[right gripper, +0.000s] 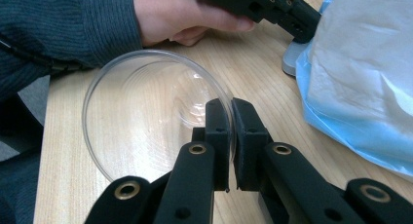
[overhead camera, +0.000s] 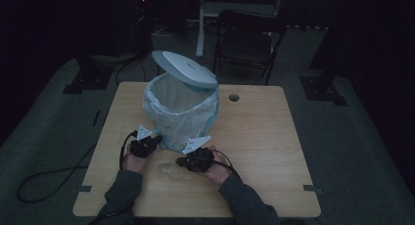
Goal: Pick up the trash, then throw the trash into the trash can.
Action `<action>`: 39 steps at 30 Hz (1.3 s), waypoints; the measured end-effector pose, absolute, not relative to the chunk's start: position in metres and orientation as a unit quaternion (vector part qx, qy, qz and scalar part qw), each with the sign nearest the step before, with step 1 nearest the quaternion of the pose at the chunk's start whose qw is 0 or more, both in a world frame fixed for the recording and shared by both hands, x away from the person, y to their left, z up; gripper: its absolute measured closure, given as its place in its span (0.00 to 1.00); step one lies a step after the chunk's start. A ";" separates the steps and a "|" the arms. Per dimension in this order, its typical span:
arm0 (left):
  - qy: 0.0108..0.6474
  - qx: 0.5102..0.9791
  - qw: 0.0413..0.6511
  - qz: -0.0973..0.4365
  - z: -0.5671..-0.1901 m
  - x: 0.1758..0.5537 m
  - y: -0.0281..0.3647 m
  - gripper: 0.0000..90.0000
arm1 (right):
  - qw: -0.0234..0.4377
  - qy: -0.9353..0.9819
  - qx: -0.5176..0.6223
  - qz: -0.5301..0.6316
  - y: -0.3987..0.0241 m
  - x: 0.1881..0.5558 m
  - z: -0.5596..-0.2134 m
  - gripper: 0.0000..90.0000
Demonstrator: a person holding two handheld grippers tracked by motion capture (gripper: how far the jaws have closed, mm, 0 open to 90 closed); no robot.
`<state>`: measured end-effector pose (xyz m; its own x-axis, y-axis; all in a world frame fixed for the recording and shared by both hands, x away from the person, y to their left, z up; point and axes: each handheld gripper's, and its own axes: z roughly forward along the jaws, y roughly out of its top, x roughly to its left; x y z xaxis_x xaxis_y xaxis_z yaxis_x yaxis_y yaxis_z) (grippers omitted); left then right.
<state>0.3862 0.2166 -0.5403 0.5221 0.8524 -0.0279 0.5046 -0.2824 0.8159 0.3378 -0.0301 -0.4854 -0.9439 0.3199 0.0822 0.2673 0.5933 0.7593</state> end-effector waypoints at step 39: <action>0.439 0.773 0.406 0.214 -0.540 0.386 0.217 1.00 | 0.098 0.842 0.203 0.490 -0.086 0.344 -0.437 0.96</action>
<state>0.3862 0.2168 -0.5402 0.5235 0.8516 -0.0260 0.5051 -0.2857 0.8144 0.3439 -0.0865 -0.4371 -0.8988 0.4370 0.0338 0.2454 0.4378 0.8649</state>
